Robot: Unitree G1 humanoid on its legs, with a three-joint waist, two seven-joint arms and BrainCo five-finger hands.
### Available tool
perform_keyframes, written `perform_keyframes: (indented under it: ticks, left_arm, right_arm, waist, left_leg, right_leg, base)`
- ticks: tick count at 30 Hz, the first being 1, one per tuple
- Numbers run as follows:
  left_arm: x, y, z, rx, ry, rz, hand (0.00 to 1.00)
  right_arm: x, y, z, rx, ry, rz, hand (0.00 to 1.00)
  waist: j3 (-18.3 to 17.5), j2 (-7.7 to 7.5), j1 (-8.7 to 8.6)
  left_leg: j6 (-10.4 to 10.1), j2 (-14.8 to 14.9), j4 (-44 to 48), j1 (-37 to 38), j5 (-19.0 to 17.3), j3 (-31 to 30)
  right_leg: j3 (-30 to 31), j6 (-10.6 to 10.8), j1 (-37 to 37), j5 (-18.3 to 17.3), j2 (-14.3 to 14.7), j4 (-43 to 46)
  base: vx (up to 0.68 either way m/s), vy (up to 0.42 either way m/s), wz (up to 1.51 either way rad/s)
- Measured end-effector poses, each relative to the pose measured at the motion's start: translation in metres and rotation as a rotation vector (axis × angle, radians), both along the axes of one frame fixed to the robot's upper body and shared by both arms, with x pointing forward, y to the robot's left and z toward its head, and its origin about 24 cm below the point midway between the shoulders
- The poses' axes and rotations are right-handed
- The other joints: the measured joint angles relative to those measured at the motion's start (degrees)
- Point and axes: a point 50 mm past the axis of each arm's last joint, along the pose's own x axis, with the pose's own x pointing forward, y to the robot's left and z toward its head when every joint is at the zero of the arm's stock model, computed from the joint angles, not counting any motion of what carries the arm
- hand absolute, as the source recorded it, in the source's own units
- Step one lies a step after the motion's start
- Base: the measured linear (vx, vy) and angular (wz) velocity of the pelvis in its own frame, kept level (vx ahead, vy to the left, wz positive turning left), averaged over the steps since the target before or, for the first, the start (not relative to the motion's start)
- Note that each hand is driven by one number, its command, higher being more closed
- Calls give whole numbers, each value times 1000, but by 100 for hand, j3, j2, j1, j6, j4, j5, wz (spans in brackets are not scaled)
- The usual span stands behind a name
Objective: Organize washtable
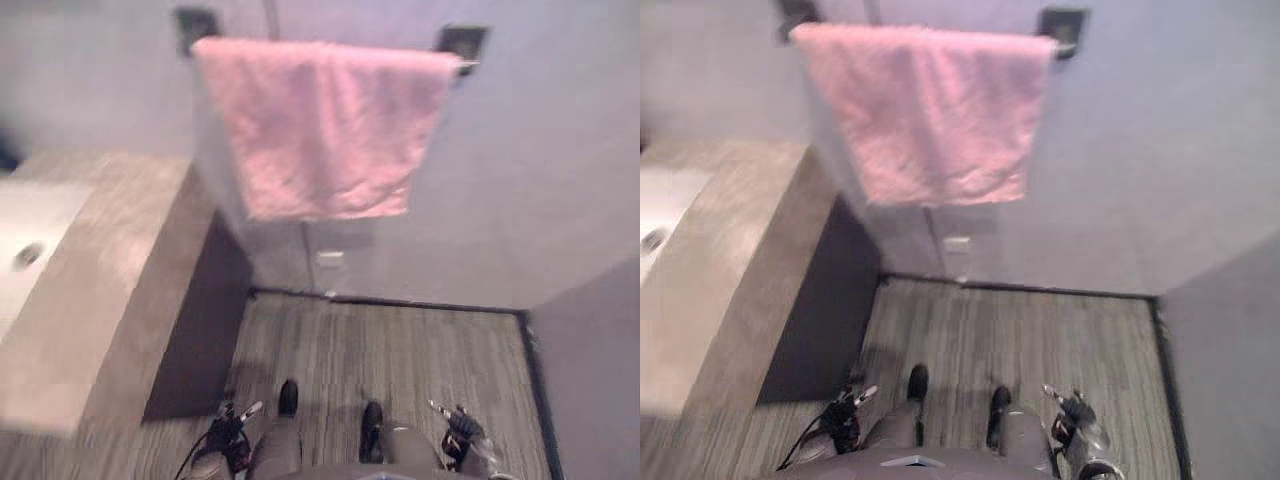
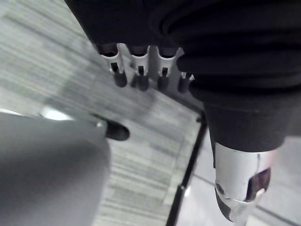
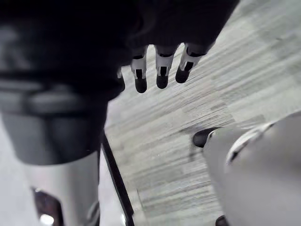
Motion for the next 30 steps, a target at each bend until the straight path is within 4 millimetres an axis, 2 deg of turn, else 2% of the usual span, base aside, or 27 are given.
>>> perform_keyframes:
  ticks: [1, 2, 4, 5, 6, 7, 8, 9, 10, 11, 12, 13, 14, 15, 16, 17, 18, 19, 20, 21, 22, 23, 25, 26, 28, 29, 30]
  left_arm:
    - [1, -1, 0, 6, -2, -18, 0]
    - [-3, -2, -1, 1, 12, -25, 0]
    - [-12, -7, -6, -2, 52, -70, 0]
    - [-14, -10, -8, -15, 71, -88, 0]
    - [-14, -11, -8, -23, 76, -94, 0]
    - [-14, -13, -9, -23, 89, -116, 0]
    - [-8, -16, -8, -26, 78, -136, 0]
    - [-3, -17, -7, -22, 67, -157, 0]
    - [1, -17, -6, -10, 67, -188, 0]
    - [-1, -17, -6, -1, 77, -199, 0]
    - [-5, 0, -6, 42, 101, -202, 0]
    - [7, -3, -3, 49, 78, -218, 0]
    - [17, -3, 2, 58, 38, -233, 0]
    - [39, -6, 11, 82, -35, -280, 0]
    - [49, -6, 17, 102, -86, -300, 0]
    - [48, -6, 17, 104, -82, -304, 0]
    - [42, -9, 13, 101, -59, -316, 0]
    - [29, -5, 7, 104, -9, -313, 0]
    - [13, -2, 0, 96, 55, -295, 0]
    - [0, -2, -5, 81, 102, -271, 0]
    - [-6, 0, -7, 82, 122, -256, 0]
    - [-11, 7, -7, 82, 131, -205, 0]
    - [-16, 15, -7, 89, 131, -154, 0]
    - [-15, 16, -6, 86, 123, -127, 0]
    - [-23, 12, -9, 69, 144, -105, 0]
    - [-27, 9, -11, 62, 152, -100, 0]
    - [-29, 9, -11, 62, 156, -100, 0]
  right_arm:
    - [4, -3, 3, -20, -18, 19, 0]
    - [-2, -3, 1, -22, -6, 24, 0]
    - [-10, -5, -1, -21, 6, 10, 0]
    - [-12, -8, -1, -22, 10, -5, 0]
    - [-12, -11, 0, -23, 8, -20, 0]
    - [-14, -13, 0, -21, 10, -37, 0]
    - [-17, -16, -1, -25, 24, -45, 0]
    - [-19, -19, -1, -30, 33, -53, 0]
    - [-24, -16, -4, -21, 62, -41, 0]
    - [-23, -20, -3, -26, 63, -39, 0]
    - [-14, -13, -2, -37, 52, 39, 0]
    - [-6, -16, 2, -51, 27, 52, 0]
    - [-5, -18, 3, -60, 32, 50, 0]
    - [-2, -17, 3, -67, 37, 62, 0]
    - [3, -8, 2, -55, 36, 88, 0]
    - [5, -3, 2, -49, 35, 105, 0]
    - [9, 0, 4, -64, 22, 155, 0]
    - [13, 9, 4, -55, 7, 196, 0]
    - [12, 13, 3, -44, 8, 217, 0]
    - [5, 10, 1, -32, 8, 176, 0]
    - [0, 8, 1, -35, 14, 162, 0]
    - [-13, 7, -4, -26, 43, 138, 0]
    - [-24, 12, -8, -6, 71, 126, 0]
    - [-24, 14, -8, -1, 71, 137, 0]
    - [-18, 13, -6, -9, 55, 167, 0]
    - [-13, 16, -5, -14, 49, 198, 0]
    - [-12, 18, -5, -19, 53, 228, 0]
  waist:
    - [110, 93, 32]
    - [116, 132, 16]
    - [21, 246, 0]
    - [-53, 362, -51]
    - [-70, 386, -108]
    - [-118, 443, -242]
    - [-180, 571, -385]
    - [-198, 595, -378]
    - [-202, 530, -418]
    - [-191, 510, -411]
    - [-282, 577, -328]
    - [-222, 642, -289]
    - [-129, 618, -217]
    - [18, 414, -241]
    - [198, 46, -229]
    - [232, -123, -231]
    - [261, -202, -214]
    - [281, -287, -60]
    - [280, -271, -115]
    - [269, -246, -211]
    - [269, -243, -253]
    - [241, -286, -277]
    - [129, -450, -248]
    - [84, -513, -146]
    - [-53, -277, -94]
    - [-191, -162, -4]
    - [-299, -163, 55]
  left_leg:
    - [3, 264, 1621, 71, -782, 644]
    - [-180, 492, 2406, 550, -1138, 917]
    - [-423, 733, 2829, 1435, -1237, 998]
    - [-639, 852, 2687, 1944, -1124, 937]
    - [-831, 862, 2459, 2154, -1009, 803]
    - [-1314, 854, 1603, 2508, -628, 520]
    - [-1451, 809, 227, 2892, 213, 319]
    - [-1562, 721, -188, 3043, 77, 215]
    - [-1536, 550, -486, 3096, 43, 157]
    - [-1289, 546, -513, 3197, -116, 216]
    - [-1346, 818, -7, 3158, -993, 390]
    - [-1271, 879, 123, 3096, -1373, 485]
    - [-1148, 825, 154, 3091, -1633, 466]
    - [-1148, 729, 119, 3016, -2122, 544]
    - [-1000, 488, -268, 3046, -2387, 548]
    - [-926, 373, -577, 3032, -2390, 550]
    - [-781, 290, -1005, 2891, -1817, 491]
    - [-746, 120, -794, 2886, -1852, 592]
    - [-662, 110, -712, 2814, -1819, 510]
    - [-545, 44, -715, 2685, -1677, 168]
    - [-510, 10, -739, 2626, -1596, -33]
    - [-444, -121, -800, 2497, -1366, -461]
    - [-380, -421, -835, 2255, -1123, -912]
    - [-383, -588, -818, 2128, -1014, -1058]
    - [-354, -542, -930, 2016, -821, -1171]
    - [-374, -502, -998, 1945, -713, -1205]
    - [-385, -502, -976, 1833, -701, -1198]
  right_leg:
    - [-495, -63, 300, 43, -50, -145]
    - [-904, -91, 506, 69, -48, -269]
    - [-1269, -102, 648, 63, -54, -340]
    - [-1431, -119, 571, 73, -68, -361]
    - [-1454, -121, 495, 75, -69, -376]
    - [-1457, -173, 300, 133, -56, -401]
    - [-1550, -174, 90, 410, -18, -306]
    - [-1622, -140, -18, 457, -106, -152]
    - [-1643, -246, -304, 383, -446, 438]
    - [-1517, -244, -608, 161, -366, 936]
    - [-1141, -634, -646, 571, 508, 66]
    - [-1244, -634, -672, 481, 520, 142]
    - [-1158, -722, -770, 499, 471, 317]
    - [-1072, -664, -813, 472, 198, 497]
    - [-948, -554, -716, 548, -150, 606]
    - [-859, -449, -695, 622, -303, 664]
    - [-474, -138, -750, 839, -368, 840]
    - [387, 249, -978, 1074, -379, 1043]
    - [1131, 519, -1045, 1028, -347, 1416]
    - [1797, 659, -1050, 601, -289, 2329]
    - [2044, 698, -959, 380, -301, 2774]
    - [2436, 939, -621, 55, -285, 3347]
    - [2900, 1071, -44, -94, -303, 3571]
    - [3148, 1241, 248, -440, -307, 3170]
    - [3277, 1371, 536, -557, -156, 2527]
    - [3321, 1337, 744, -683, -122, 2044]
    - [3332, 1302, 722, -763, -131, 1847]
  base:
    - [-177, -174, 216]
    - [-233, -164, 187]
    - [-138, -26, 138]
    - [-133, 31, 124]
    - [-207, 50, 132]
    - [-162, 23, 146]
    - [-120, 67, 129]
    - [-115, 102, 87]
    - [-141, 0, 13]
    - [-176, -154, -72]
    - [-100, -217, -94]
    - [-81, -63, -105]
    - [-143, 99, -11]
    - [-308, 148, 11]
    - [-399, 116, 44]
    - [-543, 112, 31]
    - [-461, 294, -23]
    - [-274, 501, -14]
    - [110, 606, 40]
    - [322, 463, 114]
    - [454, 352, 176]
    - [423, 230, 157]
    - [333, 138, 157]
    - [51, 34, 101]
    - [-102, 40, 39]
    - [-63, 67, 15]
    - [-90, 25, -7]
